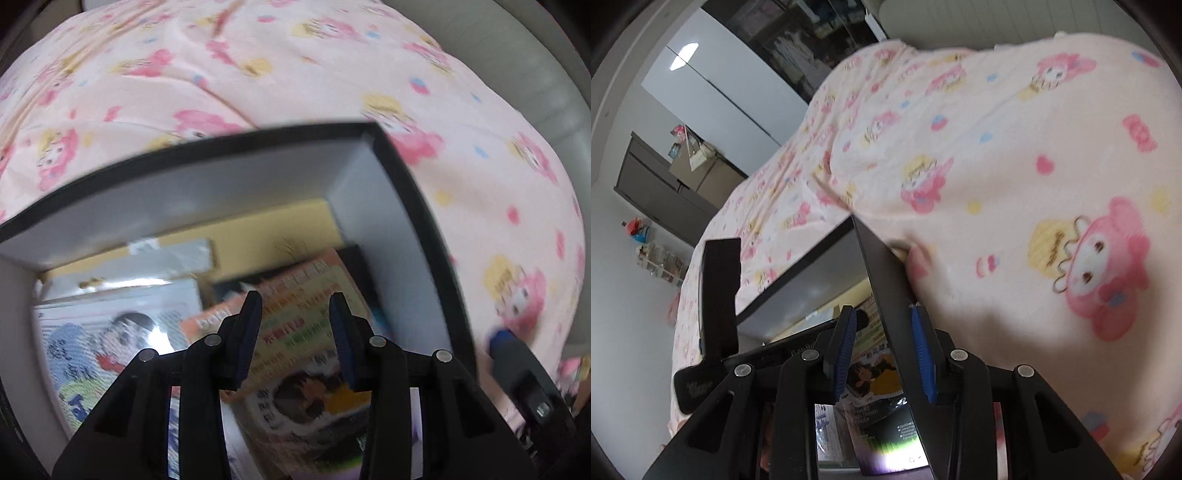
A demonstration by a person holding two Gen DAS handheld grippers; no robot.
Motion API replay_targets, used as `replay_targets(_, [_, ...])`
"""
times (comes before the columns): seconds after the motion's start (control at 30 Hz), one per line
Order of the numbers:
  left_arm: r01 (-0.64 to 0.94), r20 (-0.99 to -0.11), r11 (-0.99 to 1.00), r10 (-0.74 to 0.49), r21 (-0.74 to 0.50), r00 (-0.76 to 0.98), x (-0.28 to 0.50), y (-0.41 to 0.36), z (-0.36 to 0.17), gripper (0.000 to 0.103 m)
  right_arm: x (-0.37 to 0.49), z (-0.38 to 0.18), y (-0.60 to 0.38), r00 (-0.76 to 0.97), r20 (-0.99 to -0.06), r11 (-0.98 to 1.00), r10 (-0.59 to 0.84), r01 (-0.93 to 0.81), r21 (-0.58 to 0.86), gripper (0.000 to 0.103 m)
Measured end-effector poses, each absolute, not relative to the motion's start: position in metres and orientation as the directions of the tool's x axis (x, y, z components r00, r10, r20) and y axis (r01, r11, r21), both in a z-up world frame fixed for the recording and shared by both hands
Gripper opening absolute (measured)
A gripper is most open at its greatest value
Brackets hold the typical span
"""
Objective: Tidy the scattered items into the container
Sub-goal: 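Lower the babi card into the box and open the left gripper, then withdraw the left gripper from the box toward the remaining items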
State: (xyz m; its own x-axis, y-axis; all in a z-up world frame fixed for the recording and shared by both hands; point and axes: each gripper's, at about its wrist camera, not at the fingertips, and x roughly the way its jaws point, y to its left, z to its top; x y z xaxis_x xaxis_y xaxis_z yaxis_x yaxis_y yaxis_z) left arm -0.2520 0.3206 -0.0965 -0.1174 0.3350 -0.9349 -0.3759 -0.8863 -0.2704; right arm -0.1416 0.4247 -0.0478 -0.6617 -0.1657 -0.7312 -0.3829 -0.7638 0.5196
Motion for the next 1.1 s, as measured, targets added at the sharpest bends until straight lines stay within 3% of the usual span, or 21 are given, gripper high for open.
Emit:
replay_targets(0.13, [-0.409,-0.902,-0.825,0.432,-0.389,-0.012,-0.237,0.322,-0.094,0.037,-0.144,-0.048,0.424,-0.661,-0.729,-0.765,-0.177,-0.373,0.524,0.028])
replay_targets(0.27, [-0.351,-0.900,-0.872,0.411,-0.340,-0.148,-0.252,0.309,-0.082,0.037,-0.140,-0.047,0.426,-0.670,-0.724,-0.758,-0.162,-0.386,0.526,0.028])
replay_targets(0.37, [-0.292,-0.913,-0.896,0.385,-0.333,-0.139,-0.267,0.307,-0.091,0.037,-0.140,-0.047,0.429,-0.670,-0.729,-0.753,-0.144,-0.403,0.519,0.028])
replay_targets(0.47, [-0.339,-0.933,-0.899,0.337,-0.278,-0.127,-0.261,0.315,-0.096,0.037,-0.143,-0.053,0.432,-0.654,-0.742,-0.743,-0.147,-0.422,0.519,0.028])
replay_targets(0.6, [-0.373,-0.910,-0.846,0.415,-0.381,-0.013,-0.242,0.319,-0.096,0.037,-0.142,-0.056,0.435,-0.650,-0.743,-0.727,-0.161,-0.431,0.535,0.028])
replay_targets(0.87, [-0.381,-0.867,-0.803,0.497,-0.458,-0.006,-0.232,0.308,-0.082,0.037,-0.143,-0.056,0.431,-0.642,-0.750,-0.743,-0.160,-0.422,0.520,0.028])
replay_targets(0.97, [-0.397,-0.872,-0.821,0.481,-0.410,-0.094,-0.222,0.301,-0.065,0.038,-0.141,-0.055,0.432,-0.647,-0.748,-0.742,-0.146,-0.428,0.515,0.028])
replay_targets(1.1, [-0.419,-0.874,-0.865,0.406,-0.275,-0.266,-0.204,0.286,-0.034,0.050,-0.134,-0.039,0.423,-0.667,-0.739,-0.781,-0.091,-0.413,0.469,0.028])
